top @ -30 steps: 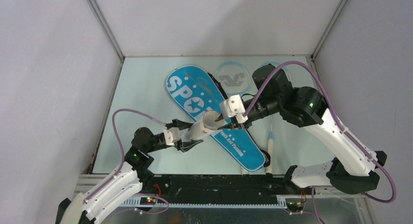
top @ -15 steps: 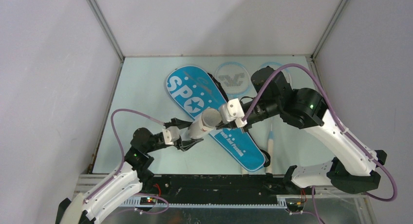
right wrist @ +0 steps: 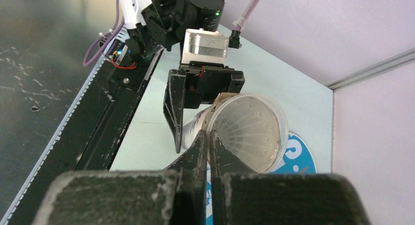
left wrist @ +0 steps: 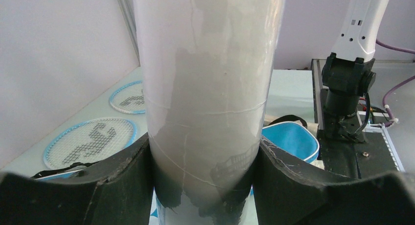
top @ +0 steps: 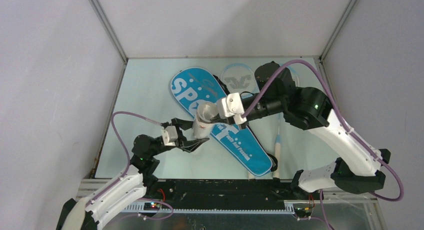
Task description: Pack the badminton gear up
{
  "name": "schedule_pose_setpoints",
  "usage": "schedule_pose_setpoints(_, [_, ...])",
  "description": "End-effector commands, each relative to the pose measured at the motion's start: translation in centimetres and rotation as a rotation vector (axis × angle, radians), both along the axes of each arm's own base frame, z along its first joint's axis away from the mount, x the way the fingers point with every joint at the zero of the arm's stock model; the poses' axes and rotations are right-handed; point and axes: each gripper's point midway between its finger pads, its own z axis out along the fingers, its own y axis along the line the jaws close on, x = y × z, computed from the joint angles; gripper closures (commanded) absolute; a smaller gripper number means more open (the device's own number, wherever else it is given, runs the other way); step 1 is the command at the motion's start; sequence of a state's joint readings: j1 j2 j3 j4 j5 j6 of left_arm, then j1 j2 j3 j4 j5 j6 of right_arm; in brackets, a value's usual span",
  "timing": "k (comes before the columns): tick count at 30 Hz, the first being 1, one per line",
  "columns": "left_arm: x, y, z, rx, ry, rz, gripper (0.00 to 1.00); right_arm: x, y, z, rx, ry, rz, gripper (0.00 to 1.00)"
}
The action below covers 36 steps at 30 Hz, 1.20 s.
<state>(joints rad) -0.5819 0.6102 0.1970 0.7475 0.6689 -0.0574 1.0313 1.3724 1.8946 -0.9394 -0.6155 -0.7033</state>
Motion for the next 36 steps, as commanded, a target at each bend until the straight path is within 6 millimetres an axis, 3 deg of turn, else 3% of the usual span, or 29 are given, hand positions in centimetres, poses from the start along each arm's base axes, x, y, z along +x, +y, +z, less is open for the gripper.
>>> schedule_pose_setpoints(1, [-1.0, 0.6, 3.5, -0.102, -0.123, -0.003, 0.66, 0.7, 0.0, -0.2, -0.054, -0.010, -0.067, 1.00])
schedule_pose_setpoints(14, [-0.8, 1.1, 3.2, -0.096, -0.131, 0.029, 0.66, 0.4, 0.3, -2.1, -0.197, 0.029, -0.075, 0.99])
schedule_pose_setpoints(36, [-0.8, 0.9, 3.1, -0.081, -0.125, 0.023, 0.66, -0.1, 0.3, -1.2, -0.164, 0.017, -0.056, 0.58])
